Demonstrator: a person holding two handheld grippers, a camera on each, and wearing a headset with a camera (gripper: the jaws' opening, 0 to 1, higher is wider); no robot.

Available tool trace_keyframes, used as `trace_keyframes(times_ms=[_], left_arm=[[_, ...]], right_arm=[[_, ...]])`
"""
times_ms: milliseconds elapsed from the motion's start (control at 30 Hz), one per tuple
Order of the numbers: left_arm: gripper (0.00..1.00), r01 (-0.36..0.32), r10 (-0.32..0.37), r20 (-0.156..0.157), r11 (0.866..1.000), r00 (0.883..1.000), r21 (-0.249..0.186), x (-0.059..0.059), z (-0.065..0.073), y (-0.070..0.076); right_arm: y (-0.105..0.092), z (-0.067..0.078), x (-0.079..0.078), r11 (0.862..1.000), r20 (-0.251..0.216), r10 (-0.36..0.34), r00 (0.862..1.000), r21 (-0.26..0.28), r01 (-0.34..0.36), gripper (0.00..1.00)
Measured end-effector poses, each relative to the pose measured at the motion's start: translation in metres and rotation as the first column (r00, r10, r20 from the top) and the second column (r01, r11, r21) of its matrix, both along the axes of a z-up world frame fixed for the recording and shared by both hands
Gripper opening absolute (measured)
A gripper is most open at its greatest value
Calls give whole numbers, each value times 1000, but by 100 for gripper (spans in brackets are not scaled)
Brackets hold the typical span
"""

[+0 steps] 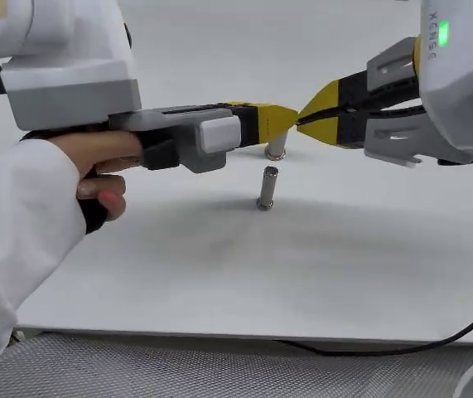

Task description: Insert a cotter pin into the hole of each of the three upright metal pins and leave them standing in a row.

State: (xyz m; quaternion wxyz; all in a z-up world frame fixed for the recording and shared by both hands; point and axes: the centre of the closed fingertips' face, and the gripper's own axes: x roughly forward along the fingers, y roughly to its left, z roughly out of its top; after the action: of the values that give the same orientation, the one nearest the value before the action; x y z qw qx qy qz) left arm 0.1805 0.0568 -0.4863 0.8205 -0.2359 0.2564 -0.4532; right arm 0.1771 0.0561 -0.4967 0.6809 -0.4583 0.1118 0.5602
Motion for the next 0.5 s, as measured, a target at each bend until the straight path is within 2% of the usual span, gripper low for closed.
trace_keyframes(times_ms=[67,200,467,500], left_arm=[[5,2,-2,-17,1000,1000,-9,-1,-1,-1],[1,19,-20,-23,1000,1000,-17,-5,0,-4],[0,35,-36,-34,999,999,-24,-8,1,-3],[0,33,-34,-57,999,998,-25,-8,0,-3]], right_arm=[[0,0,0,1000,1,-2,1000,-5,2,0],[0,1,-1,1000,8,0,1000,-3,0,0],[2,1,-6,1000,10,3,1000,1,-3,0],[2,0,-6,1000,12,6,1000,-1,-6,0]])
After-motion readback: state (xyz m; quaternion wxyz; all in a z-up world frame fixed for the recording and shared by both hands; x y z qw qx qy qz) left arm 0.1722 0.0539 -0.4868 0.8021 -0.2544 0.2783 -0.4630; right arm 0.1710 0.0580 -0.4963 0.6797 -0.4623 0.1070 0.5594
